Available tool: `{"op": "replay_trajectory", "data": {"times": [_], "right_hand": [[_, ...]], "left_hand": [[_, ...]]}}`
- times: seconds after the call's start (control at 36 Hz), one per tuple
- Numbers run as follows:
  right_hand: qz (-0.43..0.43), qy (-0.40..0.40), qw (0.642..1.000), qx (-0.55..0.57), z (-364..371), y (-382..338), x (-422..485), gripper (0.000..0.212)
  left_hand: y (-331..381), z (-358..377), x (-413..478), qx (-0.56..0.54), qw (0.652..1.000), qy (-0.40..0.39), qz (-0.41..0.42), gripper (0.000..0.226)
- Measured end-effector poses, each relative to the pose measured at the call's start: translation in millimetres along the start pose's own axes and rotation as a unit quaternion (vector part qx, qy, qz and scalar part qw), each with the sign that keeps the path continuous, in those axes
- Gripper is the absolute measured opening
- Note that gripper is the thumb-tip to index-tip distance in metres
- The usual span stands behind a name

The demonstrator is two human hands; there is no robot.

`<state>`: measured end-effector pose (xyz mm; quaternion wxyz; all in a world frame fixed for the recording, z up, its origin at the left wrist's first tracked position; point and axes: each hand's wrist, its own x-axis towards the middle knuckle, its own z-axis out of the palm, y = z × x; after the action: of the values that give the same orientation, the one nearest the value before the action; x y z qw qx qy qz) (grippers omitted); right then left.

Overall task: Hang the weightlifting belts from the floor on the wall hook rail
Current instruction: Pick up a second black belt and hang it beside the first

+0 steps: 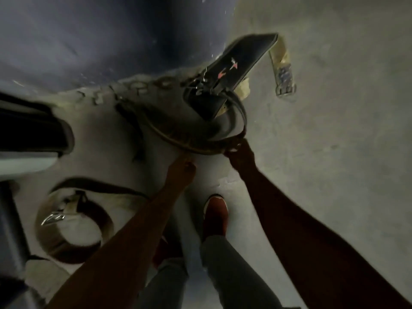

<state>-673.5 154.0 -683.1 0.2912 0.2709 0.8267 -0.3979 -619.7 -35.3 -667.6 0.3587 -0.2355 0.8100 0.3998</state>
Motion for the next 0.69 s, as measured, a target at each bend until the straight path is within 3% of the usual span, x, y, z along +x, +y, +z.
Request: {"op": "replay_trajectory", "data": {"times": [0.06, 0.17, 0.28, 0.33, 0.39, 0.5, 0.58, 0.69], "right_hand": [[0.019, 0.030, 0.999, 0.003, 5, 6, 46, 0.053], [0.044, 0.117, 0.989, 0.078, 10, 0, 107, 0.085], [0.022, 0.227, 0.972, 0.065, 5, -9, 126, 0.064], [0.021, 0.221, 0.971, 0.092, -3, -3, 135, 0.073], [0.014, 0.158, 0.984, 0.080, -15, 5, 136, 0.088], [-0.076, 0.011, 0.993, -0.092, -28, 10, 123, 0.069], [-0.075, -0.100, 0.992, 0.004, -38, -1, 86, 0.068], [-0.053, -0.234, 0.967, 0.087, -49, -8, 36, 0.057]], "left_hand": [[-11, 18, 31, -0.011, 1.000, 0.005, 0.004, 0.034], [-10, 34, 72, -0.016, 0.999, 0.000, 0.033, 0.041], [8, 40, 99, -0.062, 0.997, -0.022, 0.041, 0.033], [21, 45, 103, -0.109, 0.993, -0.034, 0.025, 0.035], [40, 44, 102, -0.153, 0.987, -0.049, 0.021, 0.039], [82, 39, 99, -0.188, 0.979, -0.069, 0.027, 0.054], [114, 36, 86, -0.268, 0.961, -0.061, 0.009, 0.060], [122, 27, 62, -0.391, 0.916, 0.032, -0.084, 0.059]]}}
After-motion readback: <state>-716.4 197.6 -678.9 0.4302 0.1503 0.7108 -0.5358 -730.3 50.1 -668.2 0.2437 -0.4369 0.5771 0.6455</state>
